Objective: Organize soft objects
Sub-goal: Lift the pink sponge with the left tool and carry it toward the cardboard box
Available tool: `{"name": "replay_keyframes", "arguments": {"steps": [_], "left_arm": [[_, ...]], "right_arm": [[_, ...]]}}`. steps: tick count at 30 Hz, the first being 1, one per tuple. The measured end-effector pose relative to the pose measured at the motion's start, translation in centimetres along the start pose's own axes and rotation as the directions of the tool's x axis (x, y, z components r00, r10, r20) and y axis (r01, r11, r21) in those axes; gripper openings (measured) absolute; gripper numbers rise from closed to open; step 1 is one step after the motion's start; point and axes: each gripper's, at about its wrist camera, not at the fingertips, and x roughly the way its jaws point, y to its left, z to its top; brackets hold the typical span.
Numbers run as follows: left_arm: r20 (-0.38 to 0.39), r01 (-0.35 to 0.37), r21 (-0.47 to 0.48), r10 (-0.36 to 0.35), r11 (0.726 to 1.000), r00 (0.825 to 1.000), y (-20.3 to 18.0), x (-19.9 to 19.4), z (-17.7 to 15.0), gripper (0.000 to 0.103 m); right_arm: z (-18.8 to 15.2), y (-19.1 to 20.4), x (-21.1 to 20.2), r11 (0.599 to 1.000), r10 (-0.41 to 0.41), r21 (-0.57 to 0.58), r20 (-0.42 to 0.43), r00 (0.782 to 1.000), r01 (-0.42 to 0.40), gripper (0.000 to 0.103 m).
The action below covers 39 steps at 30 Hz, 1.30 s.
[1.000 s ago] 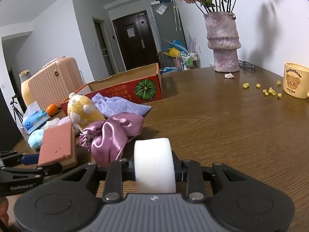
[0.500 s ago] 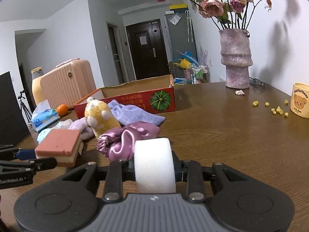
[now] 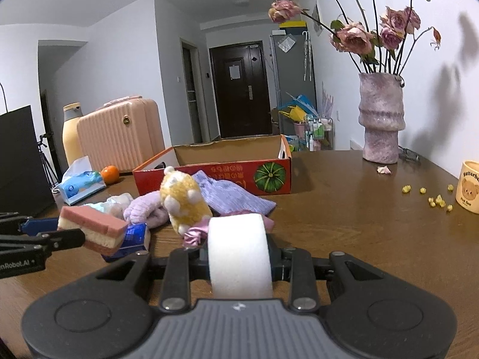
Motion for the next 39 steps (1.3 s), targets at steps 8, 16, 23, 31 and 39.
{"name": "replay_keyframes", "arguments": {"steps": [8,16,23,31,39], "left_arm": [[-0.023,0.006,-0.012,-0.006,1.000,1.000,1.1,0.1,-0.9,0.042],[-0.209,0.032,-0.098,-0.052,0.995,0.977,3.4,2.4,-3.6,0.063],[-0.186,0.026,-0.128,-0.049,0.991,0.981,2.5,2.6,-2.3,0.101],[-0.261,-0.119,-0.124,0.083,0.985,0.962,0.9,6.2,-1.3,0.087],[-0.237,-0.141,-0.143,0.104,0.980,0.966,1.6,5.6,-1.3,0.082]], "right_arm": [[-0.2,0.9,0.0,1.000,0.006,-0.003,-0.008,1.000,-0.006,0.029],[-1.5,0.7,0.4,1.000,0.010,0.020,-0.042,0.999,-0.009,0.030],[-1.9,0.0,0.6,0.999,0.011,0.033,-0.048,0.999,-0.009,0.030],[-1.6,-0.7,1.1,0.999,0.019,0.029,-0.050,0.999,-0.018,0.030],[-1.1,-0.9,1.7,1.000,0.022,0.019,-0.047,0.999,-0.022,0.030]]}}
